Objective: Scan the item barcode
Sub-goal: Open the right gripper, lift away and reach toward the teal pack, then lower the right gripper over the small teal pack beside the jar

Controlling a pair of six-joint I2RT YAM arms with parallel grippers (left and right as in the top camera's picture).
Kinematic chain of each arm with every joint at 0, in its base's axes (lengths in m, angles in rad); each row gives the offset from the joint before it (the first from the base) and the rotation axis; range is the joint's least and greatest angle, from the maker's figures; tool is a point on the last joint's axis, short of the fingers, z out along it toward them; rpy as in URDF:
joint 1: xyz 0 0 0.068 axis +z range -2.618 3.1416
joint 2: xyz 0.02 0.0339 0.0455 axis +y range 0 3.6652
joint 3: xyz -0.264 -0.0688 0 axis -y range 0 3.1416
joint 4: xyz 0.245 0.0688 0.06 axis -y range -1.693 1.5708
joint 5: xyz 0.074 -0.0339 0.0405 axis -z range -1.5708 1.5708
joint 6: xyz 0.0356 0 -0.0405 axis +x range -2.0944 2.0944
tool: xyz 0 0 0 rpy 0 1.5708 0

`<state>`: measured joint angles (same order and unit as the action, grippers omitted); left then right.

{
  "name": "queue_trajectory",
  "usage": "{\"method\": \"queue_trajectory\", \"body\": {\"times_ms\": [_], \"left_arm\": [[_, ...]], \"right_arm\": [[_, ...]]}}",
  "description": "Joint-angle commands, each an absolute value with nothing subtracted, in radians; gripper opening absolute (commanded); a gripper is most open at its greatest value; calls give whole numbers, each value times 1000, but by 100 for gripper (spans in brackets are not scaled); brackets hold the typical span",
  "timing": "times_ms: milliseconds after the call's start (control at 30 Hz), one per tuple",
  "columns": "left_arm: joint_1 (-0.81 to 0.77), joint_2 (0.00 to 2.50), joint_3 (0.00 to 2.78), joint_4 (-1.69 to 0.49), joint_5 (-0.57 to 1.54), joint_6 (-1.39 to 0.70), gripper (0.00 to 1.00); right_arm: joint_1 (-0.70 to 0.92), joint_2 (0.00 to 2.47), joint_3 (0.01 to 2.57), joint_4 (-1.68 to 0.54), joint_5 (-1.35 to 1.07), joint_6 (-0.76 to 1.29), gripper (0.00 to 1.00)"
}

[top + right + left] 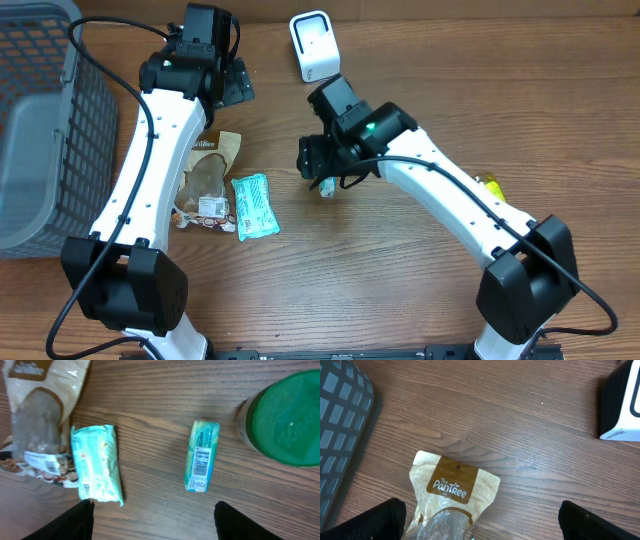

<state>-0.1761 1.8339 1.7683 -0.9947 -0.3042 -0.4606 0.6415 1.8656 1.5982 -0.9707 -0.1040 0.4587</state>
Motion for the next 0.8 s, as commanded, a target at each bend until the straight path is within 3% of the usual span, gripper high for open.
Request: {"method": "queue_trajectory", "body": {"times_ms": [0, 533, 767], "left_arm": [[-180, 1819, 1781, -991, -321, -449, 100], [-180, 1819, 1781, -991, -321, -449, 100], [-180, 1819, 1781, -991, -321, -449, 100]], "right_arm": [[642, 1860, 1554, -939, -72, 472, 77], [642, 1860, 1347, -674, -36, 476, 83], [642, 1860, 1340, -661, -34, 476, 83]]}}
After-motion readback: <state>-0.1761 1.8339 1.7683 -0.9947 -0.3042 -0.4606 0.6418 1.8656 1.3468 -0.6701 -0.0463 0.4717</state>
